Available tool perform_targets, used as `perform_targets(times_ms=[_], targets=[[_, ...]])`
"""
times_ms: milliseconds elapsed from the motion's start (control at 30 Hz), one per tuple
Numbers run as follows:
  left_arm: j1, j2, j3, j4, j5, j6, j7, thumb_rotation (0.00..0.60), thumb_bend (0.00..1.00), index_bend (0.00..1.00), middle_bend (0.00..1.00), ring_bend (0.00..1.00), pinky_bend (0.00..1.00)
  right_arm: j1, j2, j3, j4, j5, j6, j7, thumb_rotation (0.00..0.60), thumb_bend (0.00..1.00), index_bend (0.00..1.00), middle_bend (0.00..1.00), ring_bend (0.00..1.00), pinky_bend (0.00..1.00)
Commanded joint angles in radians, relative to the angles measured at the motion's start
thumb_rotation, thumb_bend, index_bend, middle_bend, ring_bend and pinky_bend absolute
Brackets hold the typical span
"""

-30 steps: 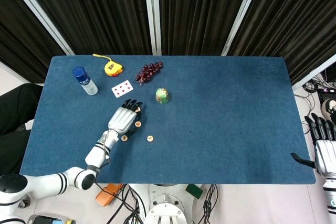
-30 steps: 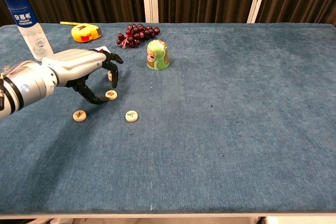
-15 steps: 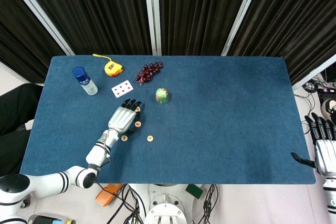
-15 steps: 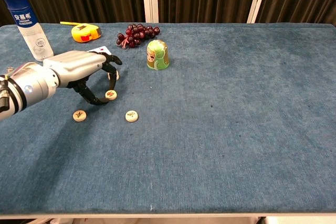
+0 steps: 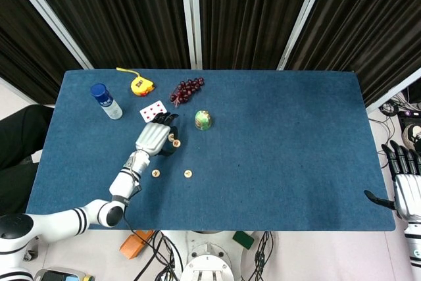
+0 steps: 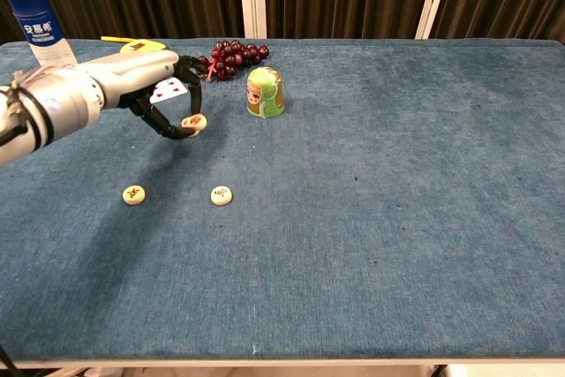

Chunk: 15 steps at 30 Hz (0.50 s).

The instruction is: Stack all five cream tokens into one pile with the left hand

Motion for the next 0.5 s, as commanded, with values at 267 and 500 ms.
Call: perform_targets(times_ms=[267,500], targets=[[-0.050,-0.021,-0.034,0.068,-0.150,-0.045,0.077,0.579,0.35,0.53,0.06,0.00,0.00,-0.001,-0.001,0.001,0.009,0.009,-0.006,0.009,0.600,0.06,0.00,0.00,0.00,0.00],[-0.055,-0.021,-0.024,0.069,-0.171,-0.037,0.092,0.569,0.35,0.52,0.06,0.00,0.00,0.003,-0.005,0.001,0.012,0.008,-0.010,0.011,0.600,0.06,0.00,0.00,0.00,0.00]])
